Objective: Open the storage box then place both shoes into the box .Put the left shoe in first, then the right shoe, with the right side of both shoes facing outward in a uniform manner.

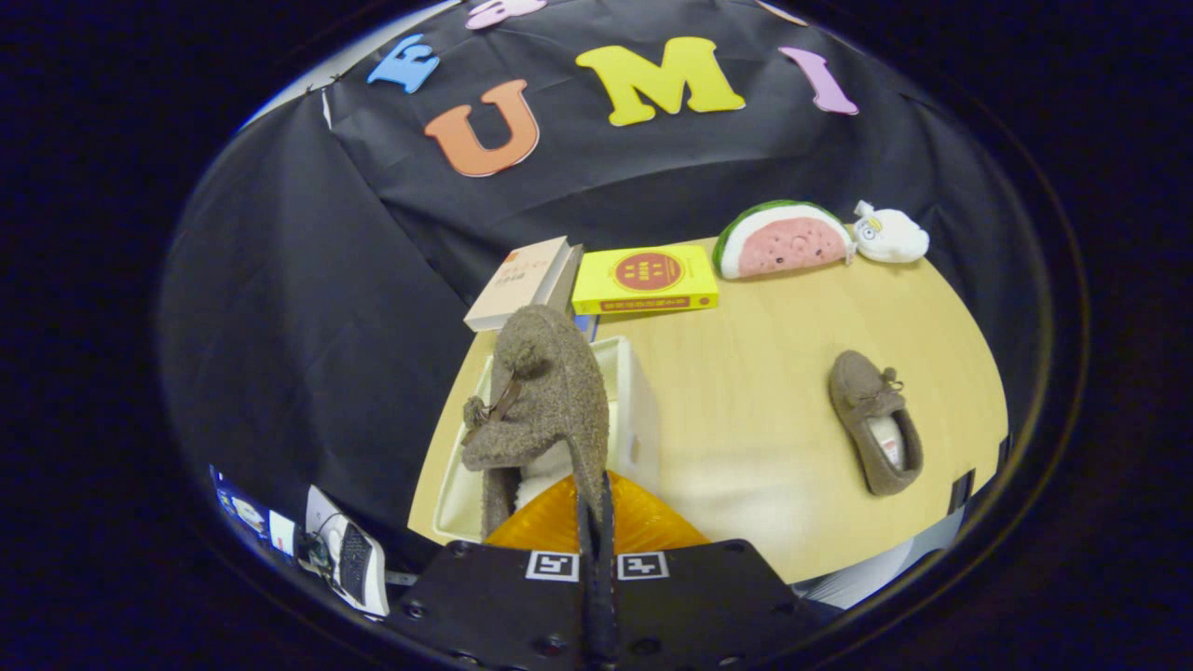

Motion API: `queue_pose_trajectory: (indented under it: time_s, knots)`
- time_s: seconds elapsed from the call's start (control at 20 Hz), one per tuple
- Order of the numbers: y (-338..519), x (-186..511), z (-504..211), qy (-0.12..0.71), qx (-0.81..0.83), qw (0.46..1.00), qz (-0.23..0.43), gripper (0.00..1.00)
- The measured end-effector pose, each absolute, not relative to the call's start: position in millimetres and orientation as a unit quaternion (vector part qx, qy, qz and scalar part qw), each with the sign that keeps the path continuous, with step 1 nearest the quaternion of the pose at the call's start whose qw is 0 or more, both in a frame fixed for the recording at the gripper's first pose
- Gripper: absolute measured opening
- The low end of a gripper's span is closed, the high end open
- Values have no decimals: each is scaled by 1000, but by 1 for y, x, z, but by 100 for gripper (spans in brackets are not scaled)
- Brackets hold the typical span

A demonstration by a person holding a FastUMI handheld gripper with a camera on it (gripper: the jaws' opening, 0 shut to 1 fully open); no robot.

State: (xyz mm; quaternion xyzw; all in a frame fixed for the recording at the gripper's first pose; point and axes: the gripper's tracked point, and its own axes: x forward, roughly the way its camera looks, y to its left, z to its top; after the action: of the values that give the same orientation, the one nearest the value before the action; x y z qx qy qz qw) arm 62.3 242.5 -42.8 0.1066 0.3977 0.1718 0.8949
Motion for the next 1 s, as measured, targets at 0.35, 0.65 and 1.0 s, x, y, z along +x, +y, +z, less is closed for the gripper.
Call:
queue_pose_trajectory:
  time_s: [0.35,0.65,1.0]
  knots:
    - [308,92,-74,422,92,887,165,0]
    - [330,126,-118,458,93,875,127,0]
    - [345,124,-176,517,53,848,104,0]
